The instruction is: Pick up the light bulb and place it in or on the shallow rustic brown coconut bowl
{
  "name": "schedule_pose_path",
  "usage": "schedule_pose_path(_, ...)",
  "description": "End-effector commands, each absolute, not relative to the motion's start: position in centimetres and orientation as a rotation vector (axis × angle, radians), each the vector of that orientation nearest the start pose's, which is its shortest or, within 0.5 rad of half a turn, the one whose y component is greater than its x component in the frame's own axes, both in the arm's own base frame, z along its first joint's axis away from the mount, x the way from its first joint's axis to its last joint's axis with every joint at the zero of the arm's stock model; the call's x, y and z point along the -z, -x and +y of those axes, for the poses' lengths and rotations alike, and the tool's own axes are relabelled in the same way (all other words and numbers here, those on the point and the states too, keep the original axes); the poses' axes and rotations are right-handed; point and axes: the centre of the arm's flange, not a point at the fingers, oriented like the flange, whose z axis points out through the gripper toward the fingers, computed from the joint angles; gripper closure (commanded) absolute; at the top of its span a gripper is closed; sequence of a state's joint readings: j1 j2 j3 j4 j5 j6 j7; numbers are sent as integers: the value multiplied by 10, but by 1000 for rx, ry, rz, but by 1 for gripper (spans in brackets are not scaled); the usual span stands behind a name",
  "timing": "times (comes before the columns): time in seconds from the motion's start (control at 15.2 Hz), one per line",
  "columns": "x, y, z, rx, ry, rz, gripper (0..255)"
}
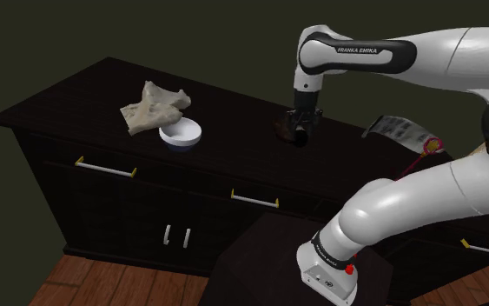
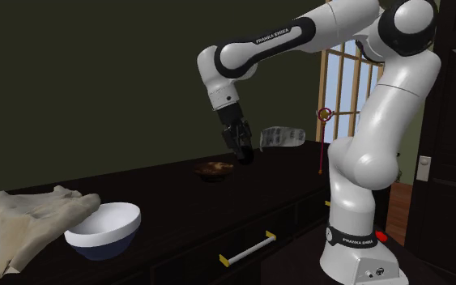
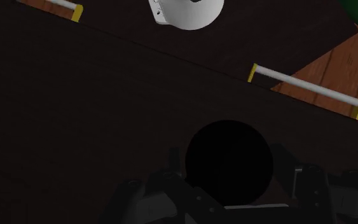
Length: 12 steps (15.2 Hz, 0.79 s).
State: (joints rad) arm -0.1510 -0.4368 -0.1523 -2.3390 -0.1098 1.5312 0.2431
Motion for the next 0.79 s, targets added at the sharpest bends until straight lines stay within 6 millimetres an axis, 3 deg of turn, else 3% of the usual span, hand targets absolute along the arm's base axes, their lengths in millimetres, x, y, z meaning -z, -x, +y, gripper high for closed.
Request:
schedule_pose_path(0.0,-474,-370,-150,-593,3025,777,255)
schedule_pose_path(0.73,-481,-445,-274,-593,3025,777,255)
